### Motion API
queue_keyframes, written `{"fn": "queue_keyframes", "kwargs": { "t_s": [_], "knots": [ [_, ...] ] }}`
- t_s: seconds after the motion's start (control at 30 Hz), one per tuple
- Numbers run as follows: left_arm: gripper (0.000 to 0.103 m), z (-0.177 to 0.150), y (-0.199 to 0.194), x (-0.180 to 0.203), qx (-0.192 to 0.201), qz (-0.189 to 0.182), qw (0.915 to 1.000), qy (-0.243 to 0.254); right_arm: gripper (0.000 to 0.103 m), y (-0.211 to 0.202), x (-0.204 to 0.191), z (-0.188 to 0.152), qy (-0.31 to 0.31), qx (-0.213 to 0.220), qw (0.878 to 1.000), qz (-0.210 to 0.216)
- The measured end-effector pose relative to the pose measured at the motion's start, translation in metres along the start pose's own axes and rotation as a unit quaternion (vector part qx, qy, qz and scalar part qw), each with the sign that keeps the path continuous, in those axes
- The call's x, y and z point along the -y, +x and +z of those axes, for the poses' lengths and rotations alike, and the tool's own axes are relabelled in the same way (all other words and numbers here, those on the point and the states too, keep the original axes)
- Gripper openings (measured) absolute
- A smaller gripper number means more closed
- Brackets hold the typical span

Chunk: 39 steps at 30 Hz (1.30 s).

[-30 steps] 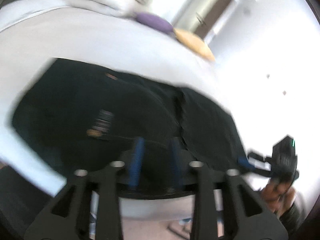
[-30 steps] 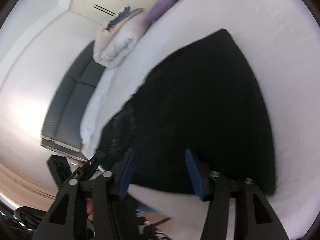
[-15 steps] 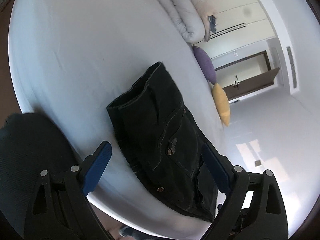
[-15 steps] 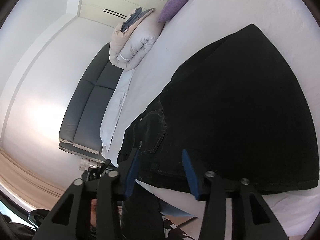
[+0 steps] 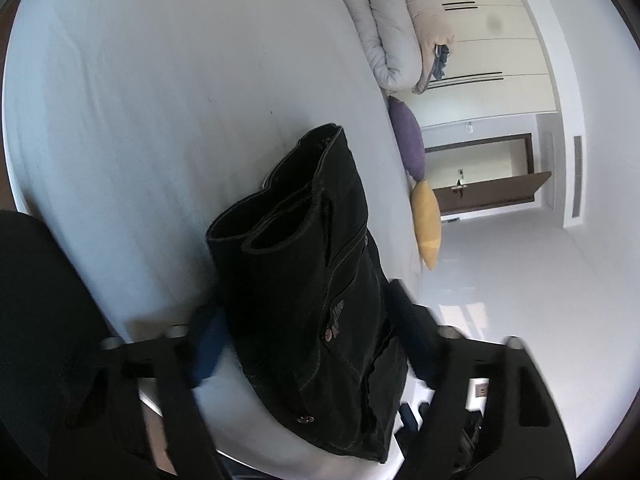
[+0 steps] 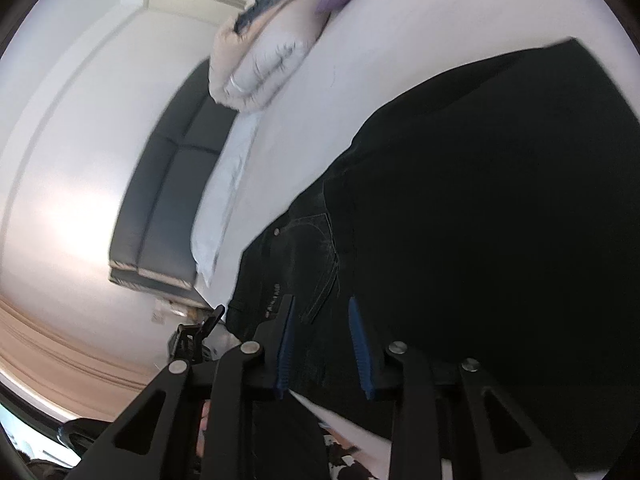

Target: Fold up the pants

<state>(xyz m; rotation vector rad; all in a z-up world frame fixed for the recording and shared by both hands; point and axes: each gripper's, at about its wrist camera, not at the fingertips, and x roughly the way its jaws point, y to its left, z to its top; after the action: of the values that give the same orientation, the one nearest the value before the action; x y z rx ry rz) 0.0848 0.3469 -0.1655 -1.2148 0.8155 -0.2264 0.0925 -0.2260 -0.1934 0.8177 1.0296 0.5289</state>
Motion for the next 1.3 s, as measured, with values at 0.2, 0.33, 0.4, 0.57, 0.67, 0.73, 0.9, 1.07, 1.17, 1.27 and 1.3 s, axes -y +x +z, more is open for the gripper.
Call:
{"fn": "queue_keyframes", "kwargs": {
  "t_s": [0.2,0.33,0.4,0.57,0.67,0.73,0.9,1.07,1.17,1.27,1.3],
  "knots": [
    [0.027,0.002,-0.002,-0.009,-0.007,0.0,0.9999,-0.01,0.03,0.055,-0.024,0.023,-0.034,-0.051,0.998,-0.028],
    [0.021,0.0,-0.005,0.011,0.007,0.023,0.9983,0.052,0.03,0.088,-0.038,0.032,-0.058,-0.075,0.994,-0.054],
    [0.02,-0.003,-0.008,0.027,0.014,0.037,0.9948,0.093,0.027,0.102,-0.037,0.034,-0.06,-0.088,0.991,-0.076],
    [0.019,-0.012,-0.012,0.061,0.029,0.053,0.9848,0.163,0.009,0.108,-0.027,0.037,-0.05,-0.083,0.988,-0.117],
    [0.019,-0.017,-0.008,0.084,0.035,0.055,0.9773,0.202,0.001,0.107,-0.021,0.036,-0.043,-0.08,0.988,-0.127],
    [0.019,-0.021,-0.002,0.103,0.038,0.058,0.9701,0.232,0.0,0.107,-0.014,0.037,-0.037,-0.081,0.987,-0.133],
    [0.019,-0.048,0.007,0.147,0.037,0.06,0.9451,0.319,0.0,0.112,-0.011,0.033,-0.057,-0.071,0.985,-0.147],
    [0.019,-0.086,0.022,0.187,0.024,0.057,0.9134,0.402,0.0,0.108,0.004,0.036,-0.031,-0.066,0.992,-0.105],
    [0.019,-0.119,0.037,0.214,0.011,0.06,0.8835,0.465,0.019,0.088,0.015,0.044,0.006,-0.064,0.997,-0.044],
    [0.019,-0.15,0.054,0.235,-0.002,0.066,0.8565,0.512,0.081,0.046,0.016,0.052,0.026,-0.014,0.999,0.032],
    [0.019,-0.163,0.065,0.241,-0.01,0.069,0.8456,0.529,0.086,0.026,0.015,0.056,0.024,0.007,0.999,0.044]
  ]
}}
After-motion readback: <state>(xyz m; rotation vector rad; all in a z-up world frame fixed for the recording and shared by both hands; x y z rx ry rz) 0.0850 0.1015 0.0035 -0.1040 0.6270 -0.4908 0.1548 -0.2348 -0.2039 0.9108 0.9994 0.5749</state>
